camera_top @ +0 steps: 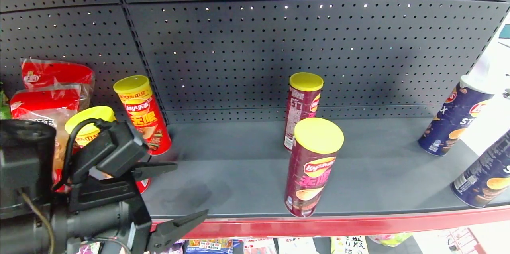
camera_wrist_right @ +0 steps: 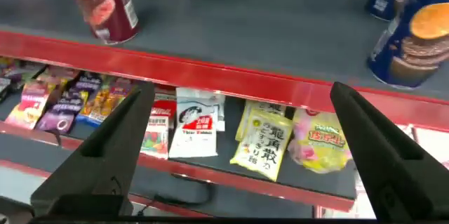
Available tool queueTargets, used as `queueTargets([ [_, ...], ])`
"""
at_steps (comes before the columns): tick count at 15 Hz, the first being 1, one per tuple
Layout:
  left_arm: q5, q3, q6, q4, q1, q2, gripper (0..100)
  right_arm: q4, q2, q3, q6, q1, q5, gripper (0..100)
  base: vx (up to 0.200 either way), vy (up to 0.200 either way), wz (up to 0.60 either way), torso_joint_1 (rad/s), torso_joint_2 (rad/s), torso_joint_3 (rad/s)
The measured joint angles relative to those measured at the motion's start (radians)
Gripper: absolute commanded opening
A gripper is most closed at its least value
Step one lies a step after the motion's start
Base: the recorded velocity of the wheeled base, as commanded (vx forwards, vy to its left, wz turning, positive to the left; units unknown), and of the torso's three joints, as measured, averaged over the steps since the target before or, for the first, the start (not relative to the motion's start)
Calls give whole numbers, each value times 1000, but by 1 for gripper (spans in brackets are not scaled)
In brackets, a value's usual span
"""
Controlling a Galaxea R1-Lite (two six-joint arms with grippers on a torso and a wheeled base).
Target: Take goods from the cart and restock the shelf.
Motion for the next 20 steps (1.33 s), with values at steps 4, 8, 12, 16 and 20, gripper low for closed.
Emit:
queueTargets([
  [4, 34, -65, -49, 0, -83, 136, 100, -151, -2, 70, 6, -1, -50, 100, 0, 0, 0, 0, 0, 0],
  [8, 56, -124, -51, 3, -107, 254, 100, -149, -2, 76, 3, -1, -54, 100, 0, 0, 0, 0, 0, 0],
  [12, 92, -171, -50, 3, -121, 352, 100, -149, -1, 76, 3, -1, -54, 100, 0, 0, 0, 0, 0, 0],
  [16, 123, -206, -53, 4, -124, 422, 100, -149, 0, 76, 3, -1, -56, 100, 0, 0, 0, 0, 0, 0],
  [20, 126, -257, -69, 4, -160, 490, 100, -149, 0, 76, 3, -1, -58, 100, 0, 0, 0, 0, 0, 0],
])
